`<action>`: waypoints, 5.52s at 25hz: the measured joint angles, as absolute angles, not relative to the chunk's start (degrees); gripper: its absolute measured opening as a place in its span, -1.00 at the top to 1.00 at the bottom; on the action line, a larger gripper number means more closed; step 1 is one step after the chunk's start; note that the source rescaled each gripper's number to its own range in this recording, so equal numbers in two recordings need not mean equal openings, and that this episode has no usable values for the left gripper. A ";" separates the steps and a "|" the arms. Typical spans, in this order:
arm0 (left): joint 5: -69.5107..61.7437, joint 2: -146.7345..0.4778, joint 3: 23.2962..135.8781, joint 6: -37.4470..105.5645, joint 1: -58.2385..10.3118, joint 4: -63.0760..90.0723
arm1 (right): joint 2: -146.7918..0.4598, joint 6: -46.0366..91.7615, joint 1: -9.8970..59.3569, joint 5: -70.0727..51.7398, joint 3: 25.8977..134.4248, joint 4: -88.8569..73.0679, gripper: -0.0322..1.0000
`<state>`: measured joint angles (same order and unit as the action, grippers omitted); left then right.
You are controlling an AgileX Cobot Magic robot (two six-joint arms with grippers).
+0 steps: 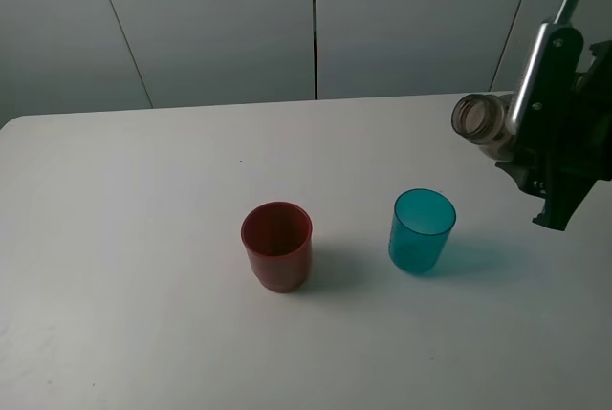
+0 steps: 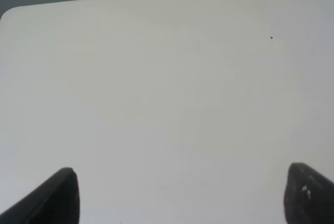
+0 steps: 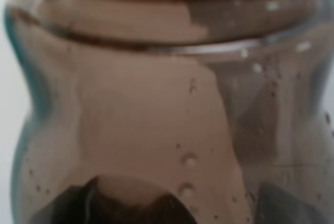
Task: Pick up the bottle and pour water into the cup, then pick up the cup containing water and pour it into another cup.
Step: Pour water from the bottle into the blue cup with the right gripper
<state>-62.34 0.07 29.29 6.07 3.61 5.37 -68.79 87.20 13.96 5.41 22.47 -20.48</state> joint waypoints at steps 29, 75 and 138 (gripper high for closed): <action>-62.34 0.07 29.29 6.07 3.61 5.37 | -72.95 119.69 13.96 8.32 22.47 -41.57 0.94; -62.34 0.07 29.29 6.07 3.61 5.37 | -80.78 119.69 14.21 14.35 25.32 -23.26 0.94; -62.34 0.07 29.29 6.07 3.61 5.37 | -80.78 119.69 14.21 25.01 25.32 -11.53 0.94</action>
<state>-62.34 0.07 29.29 6.07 3.61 5.37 -80.78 119.69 14.21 25.01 25.32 -11.53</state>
